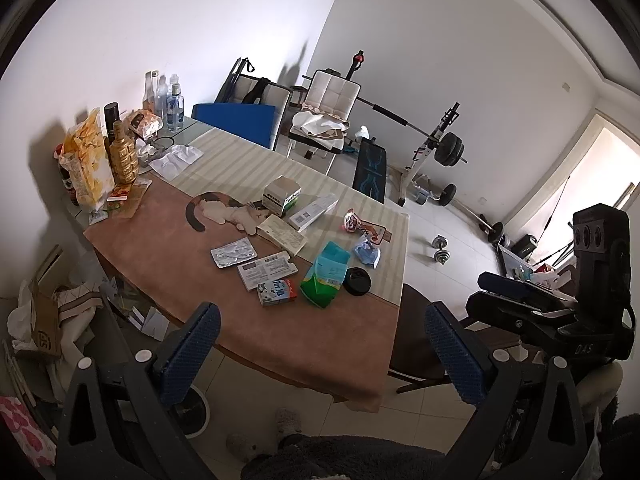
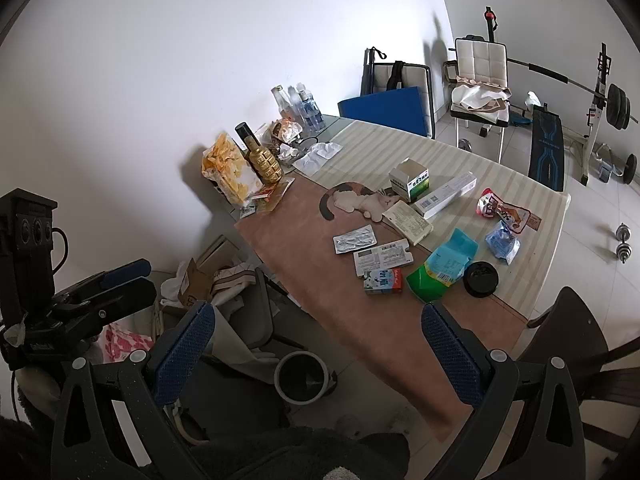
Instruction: Collect trash
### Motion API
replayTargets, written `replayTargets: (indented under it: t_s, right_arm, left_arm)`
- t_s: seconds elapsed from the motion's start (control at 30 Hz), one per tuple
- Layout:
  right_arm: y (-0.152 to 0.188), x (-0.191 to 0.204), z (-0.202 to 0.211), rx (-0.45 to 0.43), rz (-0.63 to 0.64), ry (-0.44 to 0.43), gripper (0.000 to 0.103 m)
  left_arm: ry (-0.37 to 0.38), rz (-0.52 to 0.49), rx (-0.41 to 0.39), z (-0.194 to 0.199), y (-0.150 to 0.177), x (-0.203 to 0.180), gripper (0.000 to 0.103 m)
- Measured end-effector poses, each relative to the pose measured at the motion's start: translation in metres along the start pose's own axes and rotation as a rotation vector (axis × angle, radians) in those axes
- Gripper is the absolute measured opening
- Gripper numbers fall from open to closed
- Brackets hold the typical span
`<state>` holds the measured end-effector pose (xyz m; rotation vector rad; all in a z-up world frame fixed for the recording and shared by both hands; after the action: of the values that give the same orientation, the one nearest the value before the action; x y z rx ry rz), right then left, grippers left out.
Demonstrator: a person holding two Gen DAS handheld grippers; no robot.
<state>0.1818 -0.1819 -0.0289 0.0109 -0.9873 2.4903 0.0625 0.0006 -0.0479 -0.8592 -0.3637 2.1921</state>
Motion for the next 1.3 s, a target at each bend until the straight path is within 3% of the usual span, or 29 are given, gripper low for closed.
replayTargets:
  t_s: [0.7,1.3]
  right_arm:
    - [-0.002,0.002,0.0,0.005,0.002,0.002,0.103]
    - [-0.003,0.014,0.0,0.006,-0.006,0.008,0.103]
  left_arm:
    - [0.004,-0.003,-0.007,0.001,-0.003,-0.004,0.103]
    - [0.018,-0.014,0.0,0.002,-0.014,-0.035,0.103]
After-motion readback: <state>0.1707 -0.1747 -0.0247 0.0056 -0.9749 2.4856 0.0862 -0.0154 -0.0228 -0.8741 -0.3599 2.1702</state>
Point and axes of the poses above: each gripper's, at about its wrist camera, not at the fingertips, and z roughly against the way its jaws point, x to its left, y to its underside, the point moved 8 cm from there along -z, roughly the way its jaws point, and after that the axes turned 14 degrees about z, right-handed, at the moved point
